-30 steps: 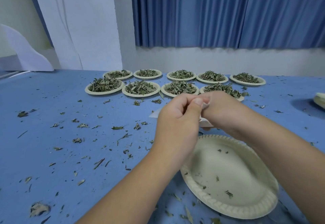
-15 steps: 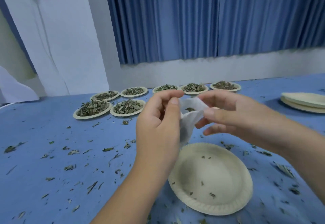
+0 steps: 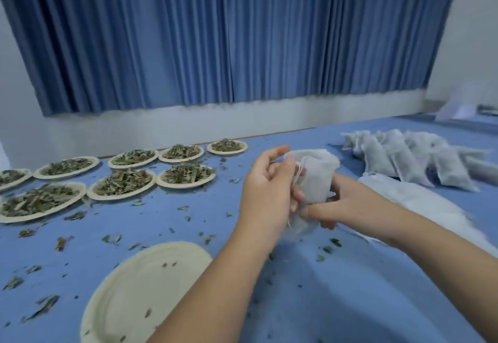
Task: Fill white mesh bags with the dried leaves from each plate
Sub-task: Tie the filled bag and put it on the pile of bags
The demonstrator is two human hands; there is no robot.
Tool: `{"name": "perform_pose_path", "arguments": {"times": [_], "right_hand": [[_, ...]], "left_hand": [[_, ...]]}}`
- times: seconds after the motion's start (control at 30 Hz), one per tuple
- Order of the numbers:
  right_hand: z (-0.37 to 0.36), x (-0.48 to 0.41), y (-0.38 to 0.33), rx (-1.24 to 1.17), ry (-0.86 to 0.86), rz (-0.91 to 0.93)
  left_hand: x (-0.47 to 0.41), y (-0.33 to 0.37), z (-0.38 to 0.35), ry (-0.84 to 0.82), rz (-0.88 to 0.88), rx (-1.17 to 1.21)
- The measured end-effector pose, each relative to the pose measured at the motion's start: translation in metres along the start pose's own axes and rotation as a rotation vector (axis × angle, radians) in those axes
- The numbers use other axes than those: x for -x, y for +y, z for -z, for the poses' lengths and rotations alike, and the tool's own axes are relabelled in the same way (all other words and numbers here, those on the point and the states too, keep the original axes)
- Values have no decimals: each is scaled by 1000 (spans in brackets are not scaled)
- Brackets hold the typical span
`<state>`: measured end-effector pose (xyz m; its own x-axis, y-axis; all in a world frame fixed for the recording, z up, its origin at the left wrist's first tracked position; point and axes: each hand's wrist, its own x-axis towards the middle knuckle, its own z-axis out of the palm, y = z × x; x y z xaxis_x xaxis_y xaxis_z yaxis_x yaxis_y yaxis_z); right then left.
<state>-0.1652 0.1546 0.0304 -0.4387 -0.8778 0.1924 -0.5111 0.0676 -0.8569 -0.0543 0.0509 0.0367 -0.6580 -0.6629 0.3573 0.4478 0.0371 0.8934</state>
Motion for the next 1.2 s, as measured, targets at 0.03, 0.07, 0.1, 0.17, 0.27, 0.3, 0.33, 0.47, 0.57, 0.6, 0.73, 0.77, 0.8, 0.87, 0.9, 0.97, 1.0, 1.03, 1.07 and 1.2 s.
{"name": "perform_pose_path", "arguments": {"times": [0.03, 0.07, 0.1, 0.17, 0.27, 0.3, 0.33, 0.47, 0.57, 0.6, 0.73, 0.77, 0.8, 0.87, 0.9, 0.97, 1.0, 1.03, 1.07, 1.2], "right_hand": [[14, 2, 9, -4, 64, -17], [27, 2, 18, -4, 139, -39], [41, 2, 27, 3, 218, -65], [68, 0, 45, 29, 361, -113], [112, -10, 71, 27, 551, -175], [128, -14, 80, 23, 610, -197], [144, -18, 87, 14, 663, -223], [203, -29, 119, 48, 842, -336], [229, -36, 142, 266, 890, -508], [233, -39, 147, 346, 872, -561], [238, -58, 161, 381, 703, -671], [238, -64, 166, 395, 674, -683], [239, -70, 173, 421, 683, -680], [240, -80, 183, 390, 748, -638], [241, -85, 187, 356, 794, -620], [241, -94, 192, 432, 801, -674], [240, -95, 191, 586, 728, -769], [240, -99, 190, 699, 695, -813], [237, -101, 188, 723, 695, -799], [237, -97, 189, 616, 724, -711]], "left_hand": [[-2, -9, -13, 5, 7, 14], [-4, -19, -24, 24, 19, 20], [-7, -28, -34, 52, 34, 11], [-16, -49, -48, 102, 67, -47], [-31, -80, -58, 133, 125, -153], [-36, -91, -59, 141, 140, -188], [-39, -101, -60, 150, 151, -228], [-48, -127, -54, 184, 172, -384], [-51, -133, -51, 168, 186, -419], [-52, -135, -51, 160, 186, -428], [-53, -139, -54, 151, 192, -463], [-54, -140, -55, 151, 192, -469], [-54, -141, -55, 152, 192, -472], [-55, -142, -56, 153, 196, -474], [-55, -142, -56, 154, 199, -474], [-55, -143, -56, 156, 204, -479], [-55, -143, -55, 157, 205, -481], [-55, -142, -55, 156, 205, -483], [-55, -142, -55, 154, 207, -484], [-55, -140, -56, 149, 211, -497]]}}
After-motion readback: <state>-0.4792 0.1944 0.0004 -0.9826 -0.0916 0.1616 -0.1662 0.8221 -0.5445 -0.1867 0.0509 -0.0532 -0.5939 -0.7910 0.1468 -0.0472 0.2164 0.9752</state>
